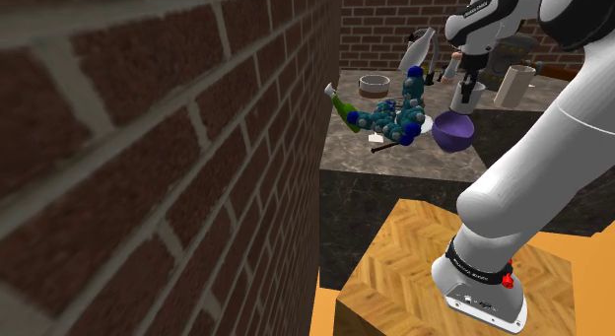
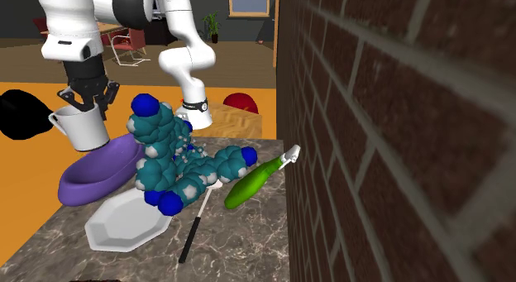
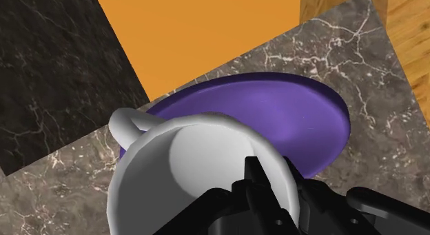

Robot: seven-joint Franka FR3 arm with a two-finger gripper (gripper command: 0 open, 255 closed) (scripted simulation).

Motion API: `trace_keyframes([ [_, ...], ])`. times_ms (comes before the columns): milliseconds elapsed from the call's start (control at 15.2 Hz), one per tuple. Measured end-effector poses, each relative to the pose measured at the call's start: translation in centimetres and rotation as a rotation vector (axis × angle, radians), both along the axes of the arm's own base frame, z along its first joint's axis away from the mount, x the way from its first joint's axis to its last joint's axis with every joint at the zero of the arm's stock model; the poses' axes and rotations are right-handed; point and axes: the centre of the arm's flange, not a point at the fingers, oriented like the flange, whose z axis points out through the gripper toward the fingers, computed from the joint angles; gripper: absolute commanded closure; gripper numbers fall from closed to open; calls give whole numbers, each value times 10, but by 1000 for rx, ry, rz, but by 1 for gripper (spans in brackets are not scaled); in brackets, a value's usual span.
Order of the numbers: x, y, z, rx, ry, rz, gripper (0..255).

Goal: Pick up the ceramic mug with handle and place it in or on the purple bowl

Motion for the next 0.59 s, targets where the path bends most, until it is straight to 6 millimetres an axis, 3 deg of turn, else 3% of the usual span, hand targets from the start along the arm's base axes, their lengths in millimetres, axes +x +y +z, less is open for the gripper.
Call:
trace_keyframes([
  [330,-1,2,-26,0,0,0,255],
  [594,-1,1,-30,0,0,0,255],
])
